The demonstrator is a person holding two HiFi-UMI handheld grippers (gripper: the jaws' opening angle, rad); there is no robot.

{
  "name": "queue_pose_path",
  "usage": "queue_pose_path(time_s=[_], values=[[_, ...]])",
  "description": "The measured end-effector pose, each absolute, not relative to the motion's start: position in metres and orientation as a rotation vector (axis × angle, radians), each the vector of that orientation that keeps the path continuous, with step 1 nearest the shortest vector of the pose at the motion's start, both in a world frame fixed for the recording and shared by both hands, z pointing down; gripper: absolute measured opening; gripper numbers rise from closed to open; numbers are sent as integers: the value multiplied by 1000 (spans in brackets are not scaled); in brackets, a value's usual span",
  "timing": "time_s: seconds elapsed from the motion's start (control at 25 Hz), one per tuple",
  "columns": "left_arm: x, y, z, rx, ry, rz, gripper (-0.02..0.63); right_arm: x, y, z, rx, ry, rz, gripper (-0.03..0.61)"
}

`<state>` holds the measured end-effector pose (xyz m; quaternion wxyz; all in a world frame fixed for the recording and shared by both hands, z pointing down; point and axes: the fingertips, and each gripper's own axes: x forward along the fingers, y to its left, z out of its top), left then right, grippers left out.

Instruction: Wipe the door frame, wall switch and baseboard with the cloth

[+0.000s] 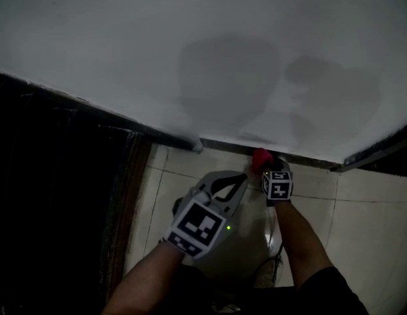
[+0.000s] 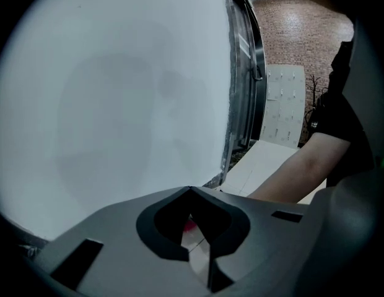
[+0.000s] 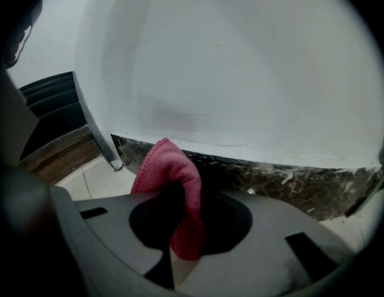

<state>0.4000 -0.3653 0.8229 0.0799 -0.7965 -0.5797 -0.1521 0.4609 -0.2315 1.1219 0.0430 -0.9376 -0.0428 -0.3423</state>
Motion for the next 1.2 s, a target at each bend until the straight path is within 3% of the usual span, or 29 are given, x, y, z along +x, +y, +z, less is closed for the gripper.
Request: queue_pose_path(time_s=[1.2], values=[[372, -307, 836, -2273, -1845, -457, -6, 340, -46, 1121, -2722, -679, -1049, 58]])
